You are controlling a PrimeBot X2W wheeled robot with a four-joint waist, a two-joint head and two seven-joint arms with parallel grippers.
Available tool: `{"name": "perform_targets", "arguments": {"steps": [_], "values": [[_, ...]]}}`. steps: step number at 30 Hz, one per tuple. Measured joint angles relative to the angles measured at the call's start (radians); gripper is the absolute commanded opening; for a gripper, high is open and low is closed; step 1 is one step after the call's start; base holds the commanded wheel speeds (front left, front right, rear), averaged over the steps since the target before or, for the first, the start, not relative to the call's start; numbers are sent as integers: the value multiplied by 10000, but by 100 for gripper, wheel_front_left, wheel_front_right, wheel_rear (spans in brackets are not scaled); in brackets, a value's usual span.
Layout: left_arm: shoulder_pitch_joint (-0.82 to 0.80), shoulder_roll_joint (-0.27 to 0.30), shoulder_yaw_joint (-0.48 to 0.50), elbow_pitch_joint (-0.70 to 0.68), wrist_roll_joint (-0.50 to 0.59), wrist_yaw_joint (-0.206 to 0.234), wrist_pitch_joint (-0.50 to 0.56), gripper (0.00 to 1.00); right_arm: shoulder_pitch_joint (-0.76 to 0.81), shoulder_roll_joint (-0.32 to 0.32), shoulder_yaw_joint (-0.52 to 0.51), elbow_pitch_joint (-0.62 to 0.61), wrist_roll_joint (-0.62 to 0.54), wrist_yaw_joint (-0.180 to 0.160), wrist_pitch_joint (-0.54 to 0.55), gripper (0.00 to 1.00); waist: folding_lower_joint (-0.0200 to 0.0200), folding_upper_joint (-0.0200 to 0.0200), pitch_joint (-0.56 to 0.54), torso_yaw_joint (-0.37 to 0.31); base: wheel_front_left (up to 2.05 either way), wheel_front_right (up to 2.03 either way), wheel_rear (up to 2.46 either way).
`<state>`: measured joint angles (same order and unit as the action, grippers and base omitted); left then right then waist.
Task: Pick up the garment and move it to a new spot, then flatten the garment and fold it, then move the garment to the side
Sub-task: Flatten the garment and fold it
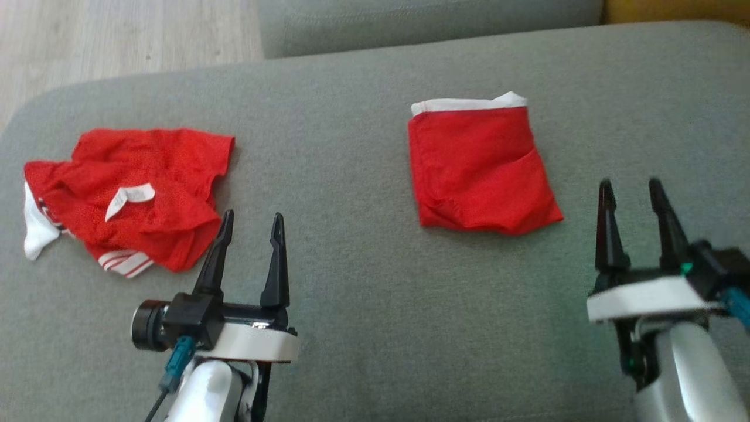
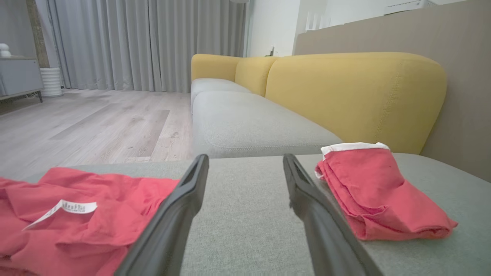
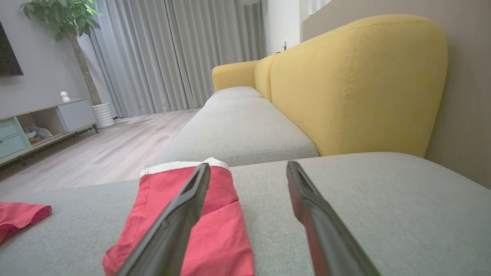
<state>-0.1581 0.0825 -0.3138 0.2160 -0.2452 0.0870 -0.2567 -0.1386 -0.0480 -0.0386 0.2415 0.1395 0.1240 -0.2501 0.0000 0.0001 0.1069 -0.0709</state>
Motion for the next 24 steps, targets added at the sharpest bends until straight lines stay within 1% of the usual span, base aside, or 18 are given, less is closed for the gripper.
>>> {"name": "perform_targets", "arguments": {"steps": [2,3,4,6,9,16,17,20,24], "values": [[-39,-8,0,-4,2,-8,0,100,-427,0,-2,48,-98,0,81,100,0,0,213,102,0,0,0],[-81,-10,0,-6,2,-36,0,100,-730,0,-2,128,-196,0,217,77,0,0,336,160,0,0,0],[-140,-15,-4,-6,19,-54,0,100,-1088,0,-4,257,-288,0,320,0,1,0,470,222,0,0,0],[-358,-29,-17,-4,100,-92,0,100,-1846,-4,-31,598,-337,0,502,0,2,0,751,360,0,0,0],[-778,-63,-38,-8,102,-180,0,100,-2965,-10,-61,1436,-389,0,771,0,3,0,1227,618,0,0,0],[-1328,-155,-79,6,182,-263,0,100,-4908,-107,-420,4410,-1333,0,903,0,4,0,2203,1403,0,0,0],[-1328,-155,-79,6,182,-263,0,100,-4908,-107,-420,4410,-1333,0,903,0,4,0,2203,1403,0,0,0],[-1498,-171,-75,12,182,-270,0,100,-5585,-278,-851,5651,-1630,2,754,0,3,-1,2506,1741,0,0,0],[-1619,-201,-73,12,194,-345,0,100,-6270,-468,-1515,7005,-2088,0,531,0,2,-1,2749,2066,0,0,0]]}}
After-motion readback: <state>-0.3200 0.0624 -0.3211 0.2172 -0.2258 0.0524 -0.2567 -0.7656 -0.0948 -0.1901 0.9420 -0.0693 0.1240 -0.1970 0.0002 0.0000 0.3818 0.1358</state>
